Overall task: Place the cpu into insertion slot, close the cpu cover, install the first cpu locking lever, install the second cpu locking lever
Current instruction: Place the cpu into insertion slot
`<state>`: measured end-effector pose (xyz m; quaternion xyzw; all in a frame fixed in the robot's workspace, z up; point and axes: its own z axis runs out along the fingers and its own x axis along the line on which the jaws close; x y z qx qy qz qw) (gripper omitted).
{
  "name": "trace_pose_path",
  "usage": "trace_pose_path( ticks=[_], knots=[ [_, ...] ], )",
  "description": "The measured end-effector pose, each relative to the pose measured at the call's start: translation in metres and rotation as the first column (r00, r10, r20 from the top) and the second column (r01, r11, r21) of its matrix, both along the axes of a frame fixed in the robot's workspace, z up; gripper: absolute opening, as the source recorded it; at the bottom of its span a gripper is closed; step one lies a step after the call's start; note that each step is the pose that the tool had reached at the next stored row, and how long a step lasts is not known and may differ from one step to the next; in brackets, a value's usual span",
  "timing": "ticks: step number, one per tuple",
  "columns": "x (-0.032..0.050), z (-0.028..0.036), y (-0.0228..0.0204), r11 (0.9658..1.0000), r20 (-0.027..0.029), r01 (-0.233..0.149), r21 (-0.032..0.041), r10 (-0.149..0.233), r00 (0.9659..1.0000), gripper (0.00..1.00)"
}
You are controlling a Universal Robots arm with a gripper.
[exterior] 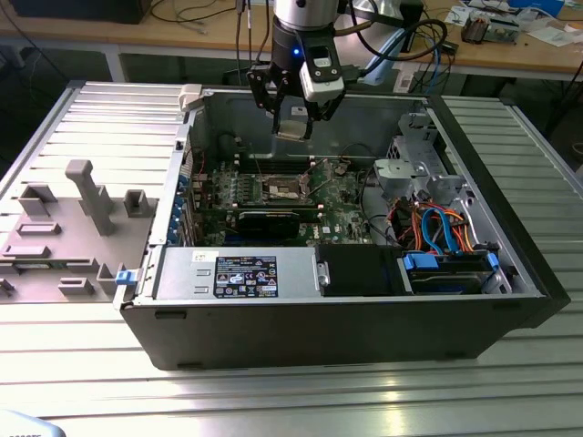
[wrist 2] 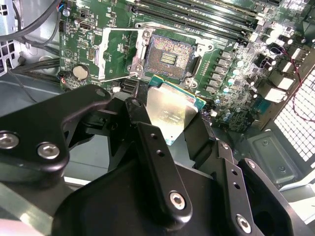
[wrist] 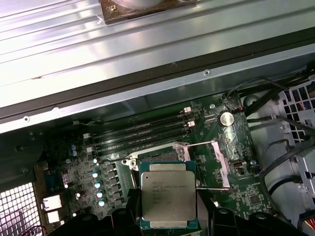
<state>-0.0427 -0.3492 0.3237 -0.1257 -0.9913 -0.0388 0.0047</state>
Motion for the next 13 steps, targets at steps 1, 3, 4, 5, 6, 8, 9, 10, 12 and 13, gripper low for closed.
trace_pose_path(
  ticks=[1, 3, 4, 5, 6, 8, 9, 10, 12, 13],
  knots=[
    [0.0, 0.0, 0.0, 1.0, 0.0, 0.002, 0.0001, -0.002, 1.0, 0.54],
    [0.0, 0.0, 0.0, 1.0, 0.0, 0.007, 0.0, -0.007, 1.0, 0.54],
    [0.0, 0.0, 0.0, 1.0, 0.0, 0.009, 0.0, -0.009, 1.0, 0.54],
    [0.0, 0.0, 0.0, 0.9999, 0.0, 0.012, 0.0, -0.012, 0.9999, 0.54],
    [0.0, 0.0, 0.0, 0.9999, 0.0, 0.014, 0.0, -0.014, 0.9999, 0.54],
    [0.0, -0.0001, 0.0, 0.9998, 0.0, 0.019, 0.0, -0.019, 0.9998, 0.54],
    [0.0, -0.0001, 0.0, 0.9998, 0.0, 0.021, 0.0, -0.021, 0.9998, 0.54],
    [0.0, -0.0001, 0.0, 0.9998, 0.0, 0.022, 0.0, -0.022, 0.9998, 0.54],
    [0.0, -0.0002, 0.0, 0.9996, 0.0, 0.027, 0.0, -0.027, 0.9996, 0.54],
    [0.0, -0.0002, 0.0, 0.9996, 0.0, 0.028, 0.0, -0.028, 0.9996, 0.54]
  ],
)
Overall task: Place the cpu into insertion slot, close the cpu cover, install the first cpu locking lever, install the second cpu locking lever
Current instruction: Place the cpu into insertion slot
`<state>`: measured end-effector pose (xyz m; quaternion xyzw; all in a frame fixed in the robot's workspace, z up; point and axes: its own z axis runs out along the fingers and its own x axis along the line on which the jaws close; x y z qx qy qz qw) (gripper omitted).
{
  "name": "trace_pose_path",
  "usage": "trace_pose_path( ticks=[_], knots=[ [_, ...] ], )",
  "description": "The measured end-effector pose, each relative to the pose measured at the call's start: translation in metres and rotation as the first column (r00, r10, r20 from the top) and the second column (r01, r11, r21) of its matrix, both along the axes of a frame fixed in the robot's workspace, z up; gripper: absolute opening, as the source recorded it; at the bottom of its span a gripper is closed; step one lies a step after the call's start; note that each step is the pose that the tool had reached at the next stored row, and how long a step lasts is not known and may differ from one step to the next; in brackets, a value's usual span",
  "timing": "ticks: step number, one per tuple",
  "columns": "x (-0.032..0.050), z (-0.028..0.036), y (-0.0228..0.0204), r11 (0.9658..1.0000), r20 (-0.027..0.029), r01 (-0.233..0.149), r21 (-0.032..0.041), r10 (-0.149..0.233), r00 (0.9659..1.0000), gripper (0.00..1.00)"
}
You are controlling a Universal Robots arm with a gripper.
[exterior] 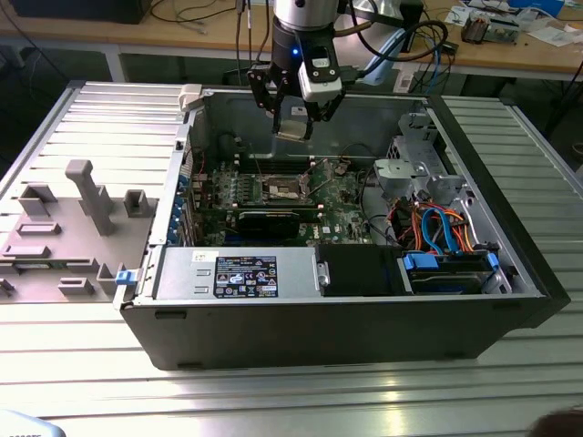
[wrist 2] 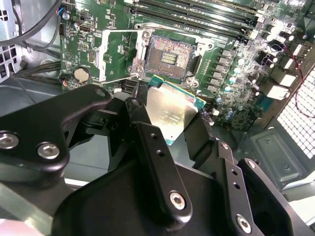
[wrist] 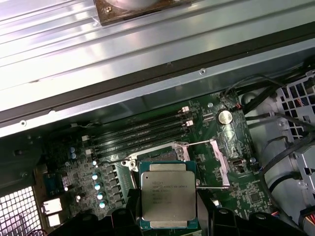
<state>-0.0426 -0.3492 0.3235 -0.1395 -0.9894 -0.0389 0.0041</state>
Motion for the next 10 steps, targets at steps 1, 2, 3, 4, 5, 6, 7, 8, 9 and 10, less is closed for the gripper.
trace_pose_path(
  ticks=[1, 2, 3, 4, 5, 6, 7, 8, 9, 10],
  knots=[
    [0.0, 0.0, 0.0, 1.0, 0.0, 0.001, 0.0, -0.001, 1.0, 0.54],
    [0.0, 0.0, 0.0, 1.0, 0.0, 0.003, 0.0, -0.003, 1.0, 0.54],
    [0.0, -0.0001, 0.0, 1.0, 0.0, 0.004, 0.0, -0.004, 1.0, 0.54],
    [0.0, -0.0001, 0.0, 1.0, 0.0, 0.005, 0.0, -0.005, 1.0, 0.54],
    [0.0, -0.0001, 0.0, 1.0, 0.0, 0.007, 0.0, -0.007, 1.0, 0.54],
    [0.0, -0.0001, 0.0, 1.0, 0.0, 0.009, 0.0, -0.009, 1.0, 0.54],
    [0.0, -0.0001, 0.0, 0.9997, 0.0, 0.023, 0.0001, -0.023, 0.9997, 0.54],
    [0.0, -0.0001, 0.0, 0.9992, 0.0001, 0.039, 0.0001, -0.039, 0.9992, 0.54],
    [0.0, -0.0002, 0.0, 0.9986, 0.0, 0.053, 0.0001, -0.053, 0.9986, 0.54],
    [0.0, -0.0001, 0.0, 0.9985, 0.0, 0.055, 0.0001, -0.055, 0.9985, 0.54]
  ],
)
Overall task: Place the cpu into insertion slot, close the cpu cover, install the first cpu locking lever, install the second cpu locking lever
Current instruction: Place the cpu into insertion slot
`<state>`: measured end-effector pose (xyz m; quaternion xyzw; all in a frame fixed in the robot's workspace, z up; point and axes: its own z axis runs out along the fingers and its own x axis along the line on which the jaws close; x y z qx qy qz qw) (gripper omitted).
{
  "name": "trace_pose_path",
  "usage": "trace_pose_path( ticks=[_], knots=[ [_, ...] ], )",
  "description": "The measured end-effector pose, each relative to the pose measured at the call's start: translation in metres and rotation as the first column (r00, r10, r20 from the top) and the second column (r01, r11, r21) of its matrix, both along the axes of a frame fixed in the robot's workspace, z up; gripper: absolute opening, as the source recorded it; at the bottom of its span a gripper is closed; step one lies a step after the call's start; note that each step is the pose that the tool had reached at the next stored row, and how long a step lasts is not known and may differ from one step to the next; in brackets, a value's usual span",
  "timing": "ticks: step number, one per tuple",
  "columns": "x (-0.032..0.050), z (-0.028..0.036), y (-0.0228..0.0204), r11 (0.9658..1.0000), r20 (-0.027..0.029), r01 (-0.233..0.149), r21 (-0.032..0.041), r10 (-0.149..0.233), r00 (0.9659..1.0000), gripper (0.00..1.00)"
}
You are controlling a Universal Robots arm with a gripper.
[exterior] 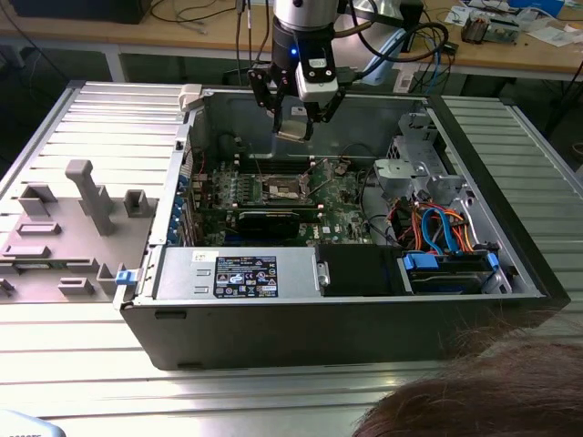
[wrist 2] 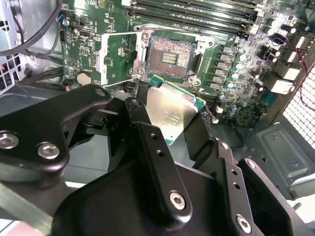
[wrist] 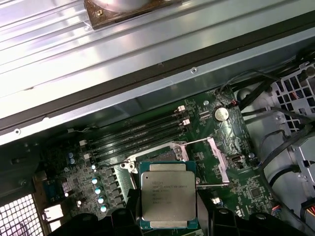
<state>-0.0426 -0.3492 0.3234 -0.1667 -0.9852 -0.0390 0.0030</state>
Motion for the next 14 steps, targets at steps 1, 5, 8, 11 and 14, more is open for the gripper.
trace_pose_path(
  ticks=[1, 5, 8, 11, 14],
  knots=[
    [0.0, 0.0, 0.0, 1.0, 0.0, 0.001, 0.0, -0.001, 1.0, 0.54],
    [0.0, 0.0, 0.0, 1.0, 0.0, 0.006, 0.0, -0.006, 1.0, 0.54],
    [0.0, 0.0, 0.0, 0.9999, 0.0, 0.01, 0.0, -0.01, 0.9999, 0.54],
    [0.0, 0.0, 0.0, 0.9998, 0.0, 0.018, 0.0, -0.018, 0.9998, 0.54],
    [0.0, 0.0, 0.0, 0.9998, 0.0, 0.021, 0.0, -0.021, 0.9998, 0.54]
  ],
)
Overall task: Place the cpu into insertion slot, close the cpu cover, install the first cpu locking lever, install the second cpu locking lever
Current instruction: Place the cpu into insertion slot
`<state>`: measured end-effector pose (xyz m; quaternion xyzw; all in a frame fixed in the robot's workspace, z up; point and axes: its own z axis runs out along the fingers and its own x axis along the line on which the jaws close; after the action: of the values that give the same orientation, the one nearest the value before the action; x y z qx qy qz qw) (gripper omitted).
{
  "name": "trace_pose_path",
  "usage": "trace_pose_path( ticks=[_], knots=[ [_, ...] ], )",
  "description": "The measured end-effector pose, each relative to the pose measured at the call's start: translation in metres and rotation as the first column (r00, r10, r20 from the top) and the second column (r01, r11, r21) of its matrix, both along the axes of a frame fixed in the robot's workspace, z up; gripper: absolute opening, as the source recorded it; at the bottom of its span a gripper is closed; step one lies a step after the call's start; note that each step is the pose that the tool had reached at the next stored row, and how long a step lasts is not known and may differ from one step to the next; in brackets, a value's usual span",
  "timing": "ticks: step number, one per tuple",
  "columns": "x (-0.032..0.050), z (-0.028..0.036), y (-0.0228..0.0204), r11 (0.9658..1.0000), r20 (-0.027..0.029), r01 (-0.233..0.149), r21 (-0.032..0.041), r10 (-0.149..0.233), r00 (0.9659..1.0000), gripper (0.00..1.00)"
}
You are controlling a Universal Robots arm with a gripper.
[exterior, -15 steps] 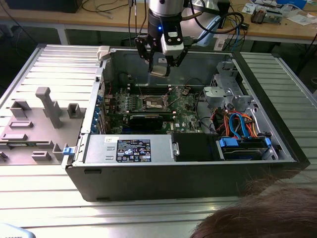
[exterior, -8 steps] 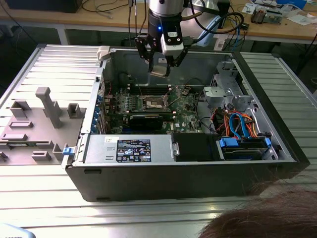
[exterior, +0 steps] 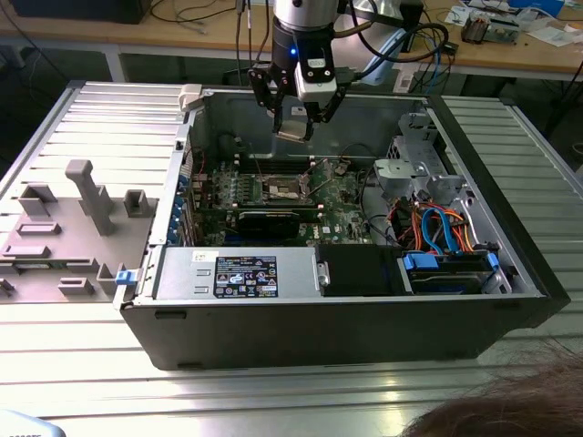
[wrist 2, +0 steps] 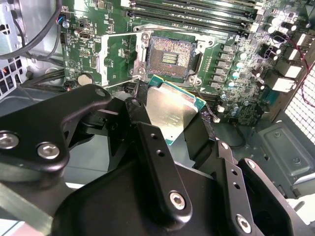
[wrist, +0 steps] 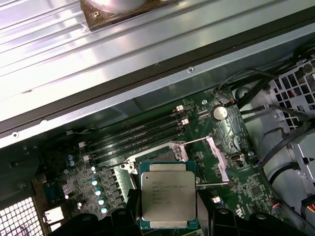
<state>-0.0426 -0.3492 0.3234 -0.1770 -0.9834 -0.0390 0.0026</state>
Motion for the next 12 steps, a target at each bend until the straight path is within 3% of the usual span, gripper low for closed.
trace_pose_path(
  ticks=[12],
  knots=[
    [0.0, 0.0, 0.0, 0.9998, 0.0, 0.017, 0.0, -0.017, 0.9998, 0.54]
  ],
)
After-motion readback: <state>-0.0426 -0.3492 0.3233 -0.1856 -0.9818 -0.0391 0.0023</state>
